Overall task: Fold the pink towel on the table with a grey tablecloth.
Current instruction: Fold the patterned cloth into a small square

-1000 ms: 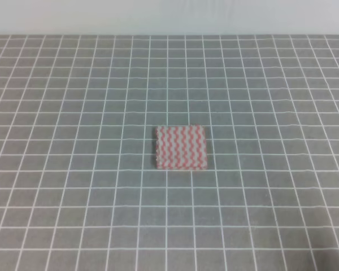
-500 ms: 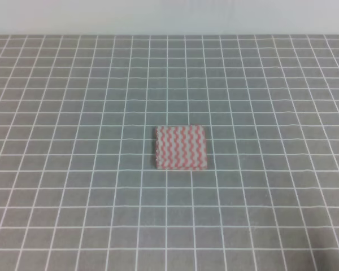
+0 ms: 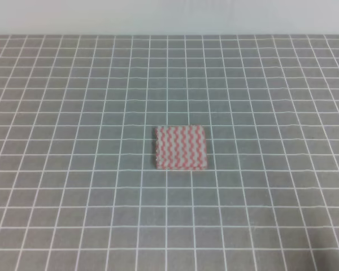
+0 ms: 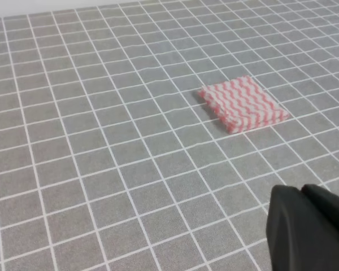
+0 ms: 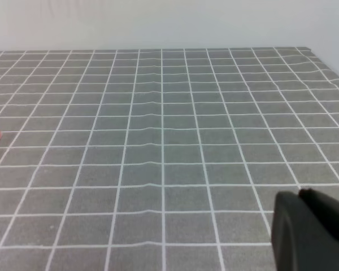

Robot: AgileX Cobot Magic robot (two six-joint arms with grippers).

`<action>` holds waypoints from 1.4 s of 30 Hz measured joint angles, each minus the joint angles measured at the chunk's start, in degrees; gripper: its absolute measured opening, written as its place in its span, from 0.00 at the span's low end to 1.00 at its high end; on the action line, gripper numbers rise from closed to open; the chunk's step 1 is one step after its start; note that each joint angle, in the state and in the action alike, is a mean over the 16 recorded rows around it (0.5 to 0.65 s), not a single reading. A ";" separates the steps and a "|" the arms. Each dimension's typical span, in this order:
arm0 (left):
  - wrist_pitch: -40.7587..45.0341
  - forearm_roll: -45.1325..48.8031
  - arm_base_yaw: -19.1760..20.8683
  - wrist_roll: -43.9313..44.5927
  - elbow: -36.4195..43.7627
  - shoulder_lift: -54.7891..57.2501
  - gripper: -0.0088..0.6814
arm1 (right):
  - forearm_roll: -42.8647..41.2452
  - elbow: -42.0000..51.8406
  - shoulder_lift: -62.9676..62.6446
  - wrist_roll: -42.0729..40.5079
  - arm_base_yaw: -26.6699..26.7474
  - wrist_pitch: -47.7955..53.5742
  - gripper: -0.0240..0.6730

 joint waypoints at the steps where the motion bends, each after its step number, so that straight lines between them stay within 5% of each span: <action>1: -0.32 0.34 0.01 0.00 0.11 0.00 0.01 | 0.00 0.00 0.00 0.00 0.00 0.01 0.01; 10: -14.25 3.72 3.78 0.00 5.09 -0.82 0.01 | 0.02 -0.09 0.06 0.06 -0.03 0.18 0.01; 20: -34.35 2.59 20.11 0.29 18.85 -4.12 0.01 | 0.04 0.00 0.08 0.03 -0.11 0.13 0.01; 29: -32.36 -2.81 32.00 7.01 28.69 -10.14 0.01 | 0.06 -0.18 0.31 0.01 -0.15 0.15 0.01; 42: -26.07 -8.60 35.33 16.46 32.28 -14.01 0.01 | 0.03 0.09 0.03 0.11 -0.15 -0.10 0.01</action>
